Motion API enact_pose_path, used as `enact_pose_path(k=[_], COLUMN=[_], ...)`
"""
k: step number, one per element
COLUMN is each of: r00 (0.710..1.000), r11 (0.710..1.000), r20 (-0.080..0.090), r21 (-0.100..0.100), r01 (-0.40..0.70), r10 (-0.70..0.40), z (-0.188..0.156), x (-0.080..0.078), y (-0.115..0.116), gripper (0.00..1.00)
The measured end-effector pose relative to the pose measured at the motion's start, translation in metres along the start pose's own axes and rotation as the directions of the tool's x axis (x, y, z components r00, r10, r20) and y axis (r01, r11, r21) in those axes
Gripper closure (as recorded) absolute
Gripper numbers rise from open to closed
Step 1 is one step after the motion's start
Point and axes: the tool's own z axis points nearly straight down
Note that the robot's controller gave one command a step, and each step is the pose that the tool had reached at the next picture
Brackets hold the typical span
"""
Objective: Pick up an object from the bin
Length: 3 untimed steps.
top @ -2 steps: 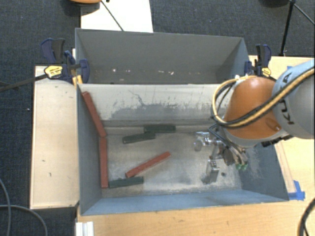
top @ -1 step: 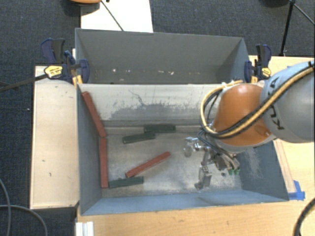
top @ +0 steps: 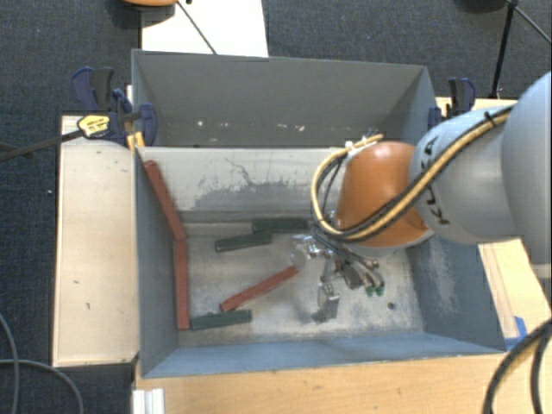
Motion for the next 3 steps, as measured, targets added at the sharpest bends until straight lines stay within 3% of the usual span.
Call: enact_pose_path(k=[1, 2, 3], r00=[1.0, 0.964, 0.964], r11=[1.0, 0.964, 0.964], r20=[-0.001, -0.002, -0.002], r21=[0.0, 0.0, 0.0], r01=[0.004, 0.265, 0.266], r10=[-0.004, -0.265, -0.266], z=[0.013, 0.007, 0.007], x=[-0.017, -0.041, -0.041], y=[0.034, 0.047, 0.047], gripper=[0.0, 1.0, 0.0])
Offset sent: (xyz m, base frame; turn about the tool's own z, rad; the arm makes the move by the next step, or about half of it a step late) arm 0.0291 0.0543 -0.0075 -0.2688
